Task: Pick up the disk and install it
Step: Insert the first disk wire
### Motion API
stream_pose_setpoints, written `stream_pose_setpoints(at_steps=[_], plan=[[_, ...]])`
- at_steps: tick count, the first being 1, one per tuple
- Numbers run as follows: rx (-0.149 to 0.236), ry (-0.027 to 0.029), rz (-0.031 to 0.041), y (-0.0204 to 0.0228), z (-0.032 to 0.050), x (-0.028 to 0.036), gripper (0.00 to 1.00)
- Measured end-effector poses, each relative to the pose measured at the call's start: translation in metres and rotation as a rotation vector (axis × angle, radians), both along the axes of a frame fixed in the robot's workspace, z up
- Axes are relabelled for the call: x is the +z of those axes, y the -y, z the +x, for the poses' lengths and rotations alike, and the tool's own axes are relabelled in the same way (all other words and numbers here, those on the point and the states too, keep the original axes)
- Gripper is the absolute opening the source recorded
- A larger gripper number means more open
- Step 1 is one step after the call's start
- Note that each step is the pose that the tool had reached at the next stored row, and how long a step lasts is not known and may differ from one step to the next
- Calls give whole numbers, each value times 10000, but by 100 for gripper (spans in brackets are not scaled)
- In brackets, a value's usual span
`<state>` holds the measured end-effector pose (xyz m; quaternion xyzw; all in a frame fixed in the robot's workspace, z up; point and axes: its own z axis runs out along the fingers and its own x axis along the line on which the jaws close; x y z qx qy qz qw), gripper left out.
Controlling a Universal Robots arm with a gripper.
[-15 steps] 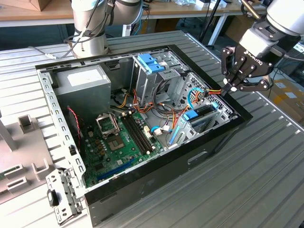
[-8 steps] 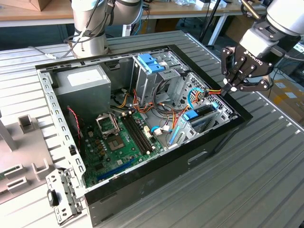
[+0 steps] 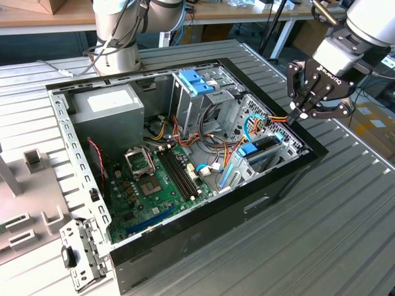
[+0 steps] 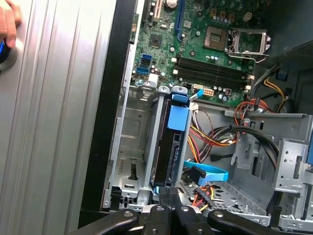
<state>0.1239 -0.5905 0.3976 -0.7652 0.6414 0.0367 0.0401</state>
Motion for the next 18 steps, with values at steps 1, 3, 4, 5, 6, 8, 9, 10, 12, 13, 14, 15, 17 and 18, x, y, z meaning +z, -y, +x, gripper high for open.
stream_pose_setpoints(at_steps=[1, 3, 4, 5, 6, 8, 9, 10, 12, 13, 14, 15, 17, 18], plan=[[51, 0, -1, 0, 0, 0, 11], [213, 0, -1, 0, 0, 0, 11], [280, 0, -1, 0, 0, 0, 11], [344, 0, -1, 0, 0, 0, 11], [459, 0, -1, 0, 0, 0, 11], [576, 0, 0, 0, 0, 0, 11], [626, 0, 0, 0, 0, 0, 11], [675, 0, -1, 0, 0, 0, 11], [796, 0, -1, 0, 0, 0, 11], [869, 0, -1, 0, 0, 0, 11], [921, 0, -1, 0, 0, 0, 11], [1014, -1, -1, 0, 0, 0, 11], [1256, 0, -1, 0, 0, 1, 11], [1312, 0, -1, 0, 0, 0, 11]])
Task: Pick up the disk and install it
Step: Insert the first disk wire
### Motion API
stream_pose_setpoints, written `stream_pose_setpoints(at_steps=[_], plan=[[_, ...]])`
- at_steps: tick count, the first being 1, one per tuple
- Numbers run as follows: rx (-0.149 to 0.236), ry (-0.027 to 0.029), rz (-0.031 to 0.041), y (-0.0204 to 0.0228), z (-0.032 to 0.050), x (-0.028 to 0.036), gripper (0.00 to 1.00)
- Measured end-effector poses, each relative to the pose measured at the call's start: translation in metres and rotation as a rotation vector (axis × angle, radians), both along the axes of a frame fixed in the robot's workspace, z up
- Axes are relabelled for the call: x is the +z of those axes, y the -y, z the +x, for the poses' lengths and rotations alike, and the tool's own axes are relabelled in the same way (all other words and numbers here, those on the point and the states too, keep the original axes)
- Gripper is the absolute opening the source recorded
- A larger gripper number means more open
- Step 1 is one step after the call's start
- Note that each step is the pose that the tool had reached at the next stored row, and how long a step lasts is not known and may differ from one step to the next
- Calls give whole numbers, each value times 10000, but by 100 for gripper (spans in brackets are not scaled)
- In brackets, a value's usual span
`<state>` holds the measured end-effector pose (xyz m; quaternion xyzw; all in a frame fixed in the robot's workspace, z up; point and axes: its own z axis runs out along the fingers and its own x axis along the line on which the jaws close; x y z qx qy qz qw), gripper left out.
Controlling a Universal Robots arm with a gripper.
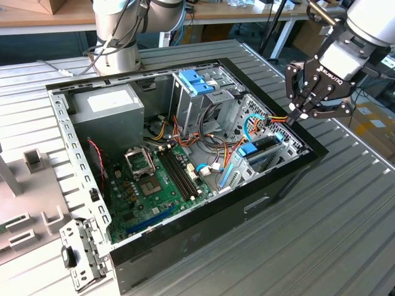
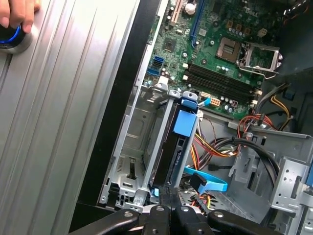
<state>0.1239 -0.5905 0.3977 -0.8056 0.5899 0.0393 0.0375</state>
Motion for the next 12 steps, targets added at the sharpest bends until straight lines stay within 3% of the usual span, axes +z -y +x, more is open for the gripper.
stream_pose_setpoints(at_steps=[12], plan=[[980, 0, 1, 0, 0, -1, 11]])
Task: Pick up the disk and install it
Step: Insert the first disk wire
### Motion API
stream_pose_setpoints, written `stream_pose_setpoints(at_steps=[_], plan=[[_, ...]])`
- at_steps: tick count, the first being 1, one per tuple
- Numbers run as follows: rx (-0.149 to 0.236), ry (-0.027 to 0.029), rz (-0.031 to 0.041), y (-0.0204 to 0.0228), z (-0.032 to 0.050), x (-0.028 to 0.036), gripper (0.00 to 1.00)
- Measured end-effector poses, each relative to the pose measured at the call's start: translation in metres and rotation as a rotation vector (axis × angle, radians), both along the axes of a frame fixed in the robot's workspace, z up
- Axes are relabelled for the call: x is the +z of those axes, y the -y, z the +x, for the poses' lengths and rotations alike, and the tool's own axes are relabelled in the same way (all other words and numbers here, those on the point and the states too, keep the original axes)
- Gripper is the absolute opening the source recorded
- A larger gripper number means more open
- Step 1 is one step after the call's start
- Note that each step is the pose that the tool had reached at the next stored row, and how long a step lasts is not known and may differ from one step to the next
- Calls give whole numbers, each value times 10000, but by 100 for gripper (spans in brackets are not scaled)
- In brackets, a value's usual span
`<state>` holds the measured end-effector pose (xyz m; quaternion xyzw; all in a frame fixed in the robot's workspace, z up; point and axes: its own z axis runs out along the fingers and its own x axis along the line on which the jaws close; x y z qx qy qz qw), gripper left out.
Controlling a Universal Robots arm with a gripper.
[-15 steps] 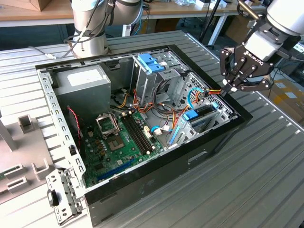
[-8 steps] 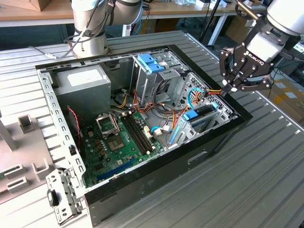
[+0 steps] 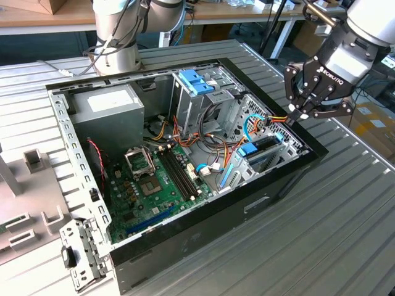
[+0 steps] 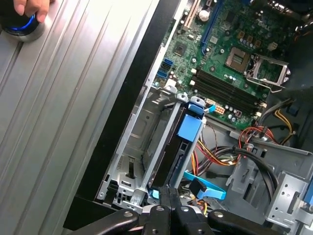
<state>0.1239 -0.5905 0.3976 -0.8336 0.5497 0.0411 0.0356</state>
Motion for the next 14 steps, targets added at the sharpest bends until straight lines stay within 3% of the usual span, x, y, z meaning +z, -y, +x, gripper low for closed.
stream_pose_setpoints(at_steps=[14], plan=[[1059, 0, 0, 0, 0, -1, 11]])
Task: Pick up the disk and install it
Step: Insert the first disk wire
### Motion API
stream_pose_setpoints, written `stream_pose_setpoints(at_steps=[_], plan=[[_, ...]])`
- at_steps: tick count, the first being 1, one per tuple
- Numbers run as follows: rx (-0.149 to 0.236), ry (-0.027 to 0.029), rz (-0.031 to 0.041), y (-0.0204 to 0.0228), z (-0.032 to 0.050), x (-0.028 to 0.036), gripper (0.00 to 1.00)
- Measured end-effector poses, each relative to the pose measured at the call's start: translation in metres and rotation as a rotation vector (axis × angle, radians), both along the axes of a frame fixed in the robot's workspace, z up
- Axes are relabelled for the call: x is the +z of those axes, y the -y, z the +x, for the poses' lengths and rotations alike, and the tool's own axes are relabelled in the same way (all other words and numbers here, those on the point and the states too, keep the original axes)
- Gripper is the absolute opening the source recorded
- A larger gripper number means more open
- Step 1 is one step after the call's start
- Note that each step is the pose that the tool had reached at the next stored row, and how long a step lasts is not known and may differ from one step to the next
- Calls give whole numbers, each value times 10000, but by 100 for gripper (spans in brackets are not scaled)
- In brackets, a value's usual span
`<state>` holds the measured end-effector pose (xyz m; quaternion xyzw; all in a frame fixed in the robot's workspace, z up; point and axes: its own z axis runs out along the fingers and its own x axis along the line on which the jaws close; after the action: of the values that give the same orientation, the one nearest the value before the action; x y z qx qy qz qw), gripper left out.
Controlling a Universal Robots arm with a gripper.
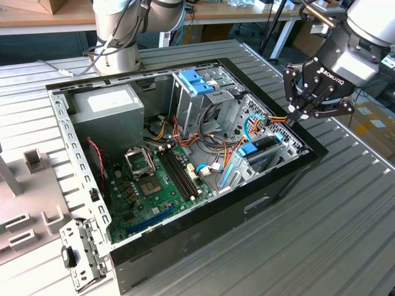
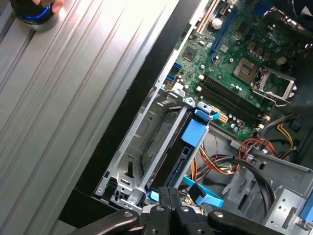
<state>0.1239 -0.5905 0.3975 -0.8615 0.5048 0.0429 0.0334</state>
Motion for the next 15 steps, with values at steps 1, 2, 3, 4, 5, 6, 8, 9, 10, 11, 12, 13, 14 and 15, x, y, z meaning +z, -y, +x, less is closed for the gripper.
stream_pose_setpoints(at_steps=[1, 2, 3, 4, 5, 6, 8, 9, 10, 11, 12, 13, 14, 15], plan=[[64, 0, 0, 0, 0, 0, 11], [154, 0, 0, 0, 0, 0, 11], [247, 0, 0, 0, 0, 0, 11], [311, 0, 0, 0, 0, -1, 11], [376, 0, 0, 0, 0, -1, 11], [456, 0, 0, 0, 0, -1, 11], [623, 0, 0, 0, 0, -1, 11], [684, 0, 0, 0, 0, -1, 11], [809, 0, 0, 0, 0, -1, 11], [900, 0, 0, 0, 0, -1, 11], [1040, 0, 0, 0, 0, -2, 11], [1119, 0, 0, 0, 0, -2, 11], [1196, 0, 0, 0, 0, -2, 11], [1302, 0, 0, 0, 0, -2, 11]])
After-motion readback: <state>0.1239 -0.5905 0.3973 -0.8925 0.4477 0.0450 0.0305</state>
